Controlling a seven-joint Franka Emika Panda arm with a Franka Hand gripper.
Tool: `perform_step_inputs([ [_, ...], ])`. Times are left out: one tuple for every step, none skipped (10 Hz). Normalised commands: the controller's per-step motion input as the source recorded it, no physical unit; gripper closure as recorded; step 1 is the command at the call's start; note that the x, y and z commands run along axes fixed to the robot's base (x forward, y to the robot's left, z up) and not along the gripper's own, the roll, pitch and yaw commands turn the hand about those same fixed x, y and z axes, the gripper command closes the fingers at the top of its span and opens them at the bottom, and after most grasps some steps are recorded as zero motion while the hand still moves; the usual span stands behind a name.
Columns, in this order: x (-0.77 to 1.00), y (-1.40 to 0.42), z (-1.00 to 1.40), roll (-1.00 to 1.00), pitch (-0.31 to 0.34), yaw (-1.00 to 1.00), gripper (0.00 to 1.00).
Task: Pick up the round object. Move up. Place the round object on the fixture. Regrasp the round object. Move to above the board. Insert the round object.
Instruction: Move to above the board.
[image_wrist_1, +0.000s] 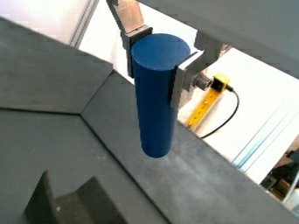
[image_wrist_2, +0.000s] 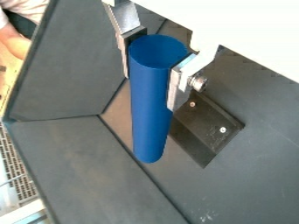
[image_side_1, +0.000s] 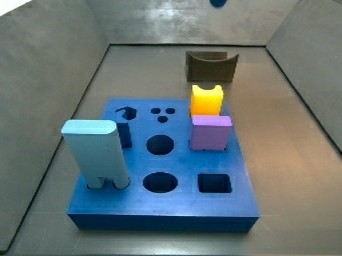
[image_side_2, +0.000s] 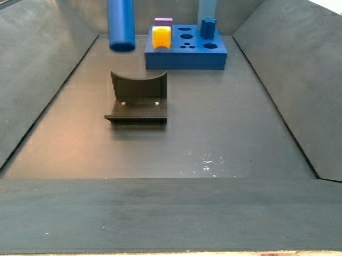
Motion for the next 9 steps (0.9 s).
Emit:
perform_step_inputs([
  [0.00, 0.04, 1.00, -0.06, 0.121, 0.01, 1.00],
  [0.01, 0.03, 1.00, -0.06, 0.144, 0.03, 1.00],
  [0.01, 0.03, 1.00, -0.06, 0.149, 0.04, 1.00],
  [0.02, 0.02, 1.00, -0.06, 0.160, 0.06, 1.00],
  [0.02, 0.01, 1.00, -0.06, 0.157, 0.07, 1.00],
  [0.03, 0.00, 0.98, -0.05, 0.153, 0.09, 1.00],
  [0.03, -0.01, 0.88, -0.05, 0.146, 0.09, 1.00],
  [0.03, -0.01, 0.68, -0.06, 0.137, 0.10, 1.00],
  [0.03, -0.01, 0.53, -0.06, 0.127, 0.10, 1.00],
])
